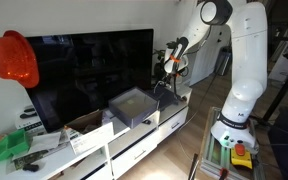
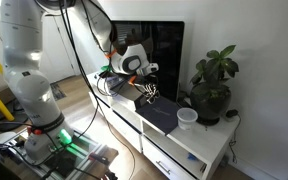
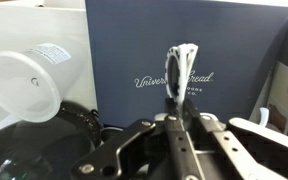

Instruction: Hang the sunglasses on the edge of the blue box

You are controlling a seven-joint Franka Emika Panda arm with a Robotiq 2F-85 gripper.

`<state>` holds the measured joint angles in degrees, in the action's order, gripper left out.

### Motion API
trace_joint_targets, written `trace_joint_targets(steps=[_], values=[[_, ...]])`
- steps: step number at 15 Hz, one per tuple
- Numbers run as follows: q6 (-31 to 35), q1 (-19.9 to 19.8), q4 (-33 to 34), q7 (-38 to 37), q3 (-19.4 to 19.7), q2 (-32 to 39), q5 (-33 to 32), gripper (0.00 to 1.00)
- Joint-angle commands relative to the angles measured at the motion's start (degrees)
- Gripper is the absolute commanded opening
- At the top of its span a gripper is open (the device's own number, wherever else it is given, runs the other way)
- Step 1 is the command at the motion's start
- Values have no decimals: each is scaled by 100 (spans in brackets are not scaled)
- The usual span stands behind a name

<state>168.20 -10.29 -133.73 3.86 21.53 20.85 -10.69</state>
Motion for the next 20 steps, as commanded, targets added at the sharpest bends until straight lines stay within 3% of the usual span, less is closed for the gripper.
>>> trace_joint_targets(steps=[1,8,12,14,15,16,20], values=[[145,670,-645,-436,663,-588,-823,3],[42,1862,-1243,-1517,1609,-1289,-2656,3],[-107,2388,-1306,-2395,1867,-1382,-3594,3],[-154,2488,-1419,-2506,1740,-1422,-3586,3],[-17,2338,-1228,-2284,1726,-1188,-3387,3],[-17,2386,-1246,-2300,1709,-1177,-3376,11],[-17,2363,-1232,-2298,1722,-1158,-3373,11]])
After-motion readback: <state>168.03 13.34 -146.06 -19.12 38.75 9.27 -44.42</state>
